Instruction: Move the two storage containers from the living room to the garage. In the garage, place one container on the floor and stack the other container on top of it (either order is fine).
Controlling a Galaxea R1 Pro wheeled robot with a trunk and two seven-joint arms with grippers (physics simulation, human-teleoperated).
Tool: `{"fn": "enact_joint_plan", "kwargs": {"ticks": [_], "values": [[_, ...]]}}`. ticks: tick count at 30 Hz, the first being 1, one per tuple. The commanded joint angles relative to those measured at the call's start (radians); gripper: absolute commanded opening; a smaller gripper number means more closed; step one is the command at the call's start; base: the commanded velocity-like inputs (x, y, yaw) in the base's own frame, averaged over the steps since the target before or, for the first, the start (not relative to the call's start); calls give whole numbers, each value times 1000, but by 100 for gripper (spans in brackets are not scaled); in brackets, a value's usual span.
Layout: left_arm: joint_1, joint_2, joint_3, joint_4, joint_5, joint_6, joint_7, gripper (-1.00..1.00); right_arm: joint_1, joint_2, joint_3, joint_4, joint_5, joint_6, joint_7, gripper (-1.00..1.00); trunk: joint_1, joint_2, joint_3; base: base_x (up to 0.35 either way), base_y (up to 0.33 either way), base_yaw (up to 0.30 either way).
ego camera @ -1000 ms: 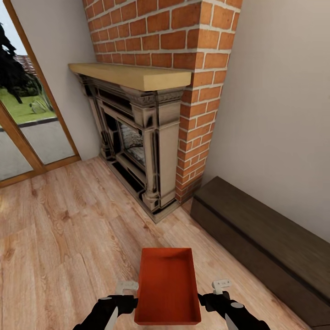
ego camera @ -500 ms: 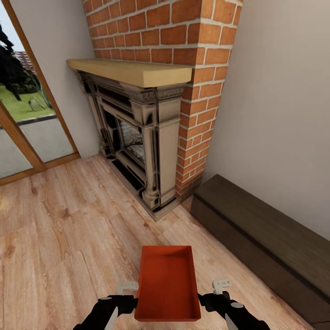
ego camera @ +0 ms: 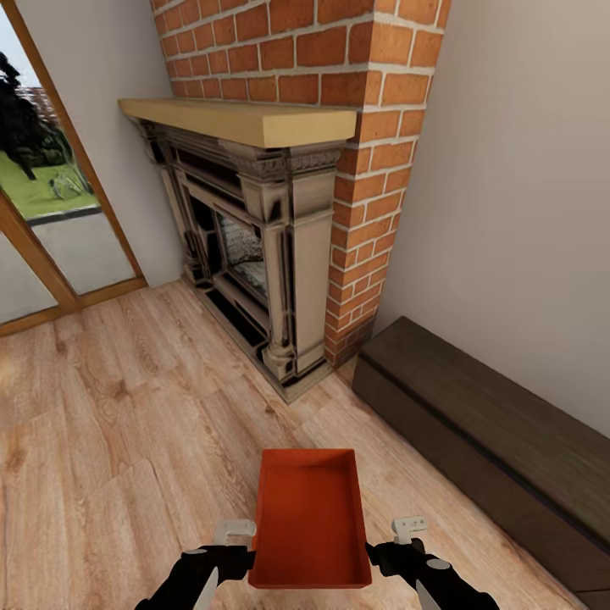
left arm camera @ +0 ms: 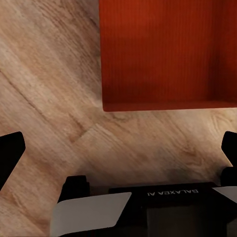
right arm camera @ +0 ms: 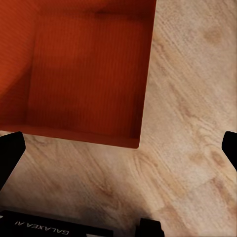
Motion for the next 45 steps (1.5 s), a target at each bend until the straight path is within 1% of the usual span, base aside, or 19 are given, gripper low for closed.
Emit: {"fn": "enact_joint_plan", "kwargs": {"ticks": [1, 10, 12, 13, 15, 18, 22, 28, 30, 45], "values": [[0, -1, 1, -2, -4, 5, 1, 100, -1, 0, 2, 0, 4, -3, 0, 100, 4, -8, -4, 0, 0, 0], [-1, -2, 2, -2, -4, 3, 11, 100, -1, 0, 3, 0, 5, -3, 0, 100, 38, -71, -33, 0, 0, 0], [0, -4, 3, -2, -4, -10, 22, 100, -1, 0, 3, 0, 4, -3, 0, 100, 46, -85, -39, 0, 0, 0], [0, -5, 4, -2, -2, -29, 34, 100, -1, 0, 3, 0, 5, -3, 0, 100, 50, -92, -42, 0, 0, 0], [0, -6, 5, -2, 13, -47, 49, 100, -1, 0, 3, 0, 5, -3, 0, 100, 58, -106, -48, 0, 0, 0], [0, -7, 5, -2, 40, -58, 66, 100, -1, 0, 4, 0, 5, -3, 0, 100, 69, -127, -58, 0, 0, 0], [-1, -11, 5, -2, 51, -59, 74, 100, -1, 0, 4, 0, 8, -3, 0, 100, 84, -155, -70, 0, 0, 0], [-20, -30, 4, -2, 53, -57, 70, 100, -1, 0, 6, -1, 10, -3, 8, 100, 107, -197, -89, 0, 0, 0], [-23, -32, 4, -2, 52, -56, 69, 100, -1, 0, 6, -1, 10, -3, 10, 100, 115, -211, -95, 0, 0, 0], [-25, -30, 4, -2, 51, -55, 67, 100, -1, 1, 3, -1, 9, -3, 21, 100, 173, -316, -142, 0, 0, 0]]}}
